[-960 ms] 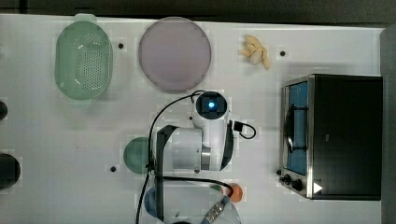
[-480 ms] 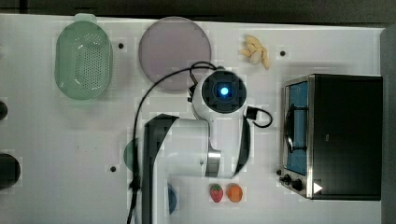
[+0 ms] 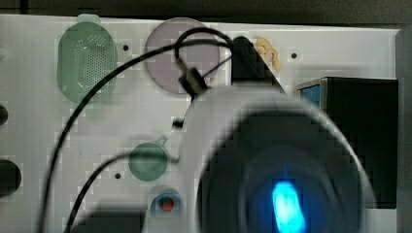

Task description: Pick Ketchup from oven and place it on table.

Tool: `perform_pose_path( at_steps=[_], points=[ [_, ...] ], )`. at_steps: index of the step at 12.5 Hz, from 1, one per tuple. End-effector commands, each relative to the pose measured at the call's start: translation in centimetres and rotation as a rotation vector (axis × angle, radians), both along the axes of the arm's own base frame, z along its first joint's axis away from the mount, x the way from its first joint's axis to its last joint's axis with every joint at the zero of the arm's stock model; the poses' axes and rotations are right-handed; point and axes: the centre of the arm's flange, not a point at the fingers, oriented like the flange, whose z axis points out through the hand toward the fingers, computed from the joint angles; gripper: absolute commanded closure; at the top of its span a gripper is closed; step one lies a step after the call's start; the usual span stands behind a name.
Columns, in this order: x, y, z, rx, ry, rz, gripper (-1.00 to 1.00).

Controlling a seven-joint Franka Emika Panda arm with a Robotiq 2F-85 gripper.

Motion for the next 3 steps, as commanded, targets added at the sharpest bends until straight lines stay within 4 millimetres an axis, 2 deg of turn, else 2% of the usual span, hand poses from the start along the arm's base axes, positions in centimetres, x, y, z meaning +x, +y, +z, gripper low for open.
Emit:
perform_pose_path(
  at_steps=[1,3],
  points=[
    [1.24,-0.83,-4.63,0.008,0.206,-0.057,-1.00],
    [1.25,-0.90,-4.50,0.009,0.201,-0.058,-1.00]
  ],
)
